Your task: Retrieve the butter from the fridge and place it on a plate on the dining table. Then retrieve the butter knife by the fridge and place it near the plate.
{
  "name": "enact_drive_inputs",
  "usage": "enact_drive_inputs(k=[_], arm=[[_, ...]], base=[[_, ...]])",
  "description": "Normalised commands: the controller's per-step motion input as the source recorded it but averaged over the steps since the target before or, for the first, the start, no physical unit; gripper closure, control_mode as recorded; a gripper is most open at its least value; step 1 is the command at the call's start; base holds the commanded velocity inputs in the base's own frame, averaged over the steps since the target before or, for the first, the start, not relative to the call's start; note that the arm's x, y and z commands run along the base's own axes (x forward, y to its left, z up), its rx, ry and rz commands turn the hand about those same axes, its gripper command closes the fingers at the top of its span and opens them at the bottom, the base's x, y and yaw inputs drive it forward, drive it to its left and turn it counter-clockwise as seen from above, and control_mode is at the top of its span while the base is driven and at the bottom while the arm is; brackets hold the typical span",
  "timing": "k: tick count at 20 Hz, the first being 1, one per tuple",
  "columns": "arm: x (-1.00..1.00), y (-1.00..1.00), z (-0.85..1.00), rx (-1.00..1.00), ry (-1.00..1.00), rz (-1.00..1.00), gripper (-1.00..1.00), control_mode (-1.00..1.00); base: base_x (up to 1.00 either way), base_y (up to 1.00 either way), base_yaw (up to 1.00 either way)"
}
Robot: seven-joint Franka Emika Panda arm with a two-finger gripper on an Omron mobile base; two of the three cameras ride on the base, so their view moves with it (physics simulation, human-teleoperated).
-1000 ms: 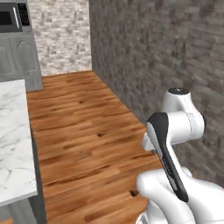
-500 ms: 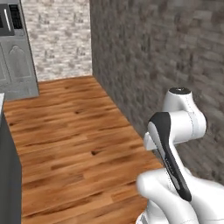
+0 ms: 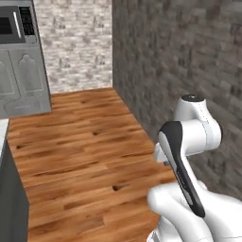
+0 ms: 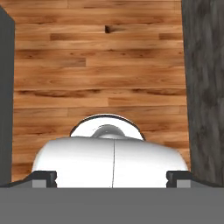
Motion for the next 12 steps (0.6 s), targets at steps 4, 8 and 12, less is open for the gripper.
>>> enact_drive_inputs(k=[4,8,12], arm=[[0.00,0.00,0.00,0.00,0.00,0.00,-1.00,1.00],[0.00,0.00,0.00,0.00,0.00,0.00,-1.00,1.00],[0.00,0.00,0.00,0.00,0.00,0.00,-1.00,1.00]], base=[[1.00,0.00,0.28],[1.00,-0.01,0.34],[1.00,-0.03,0.26]])
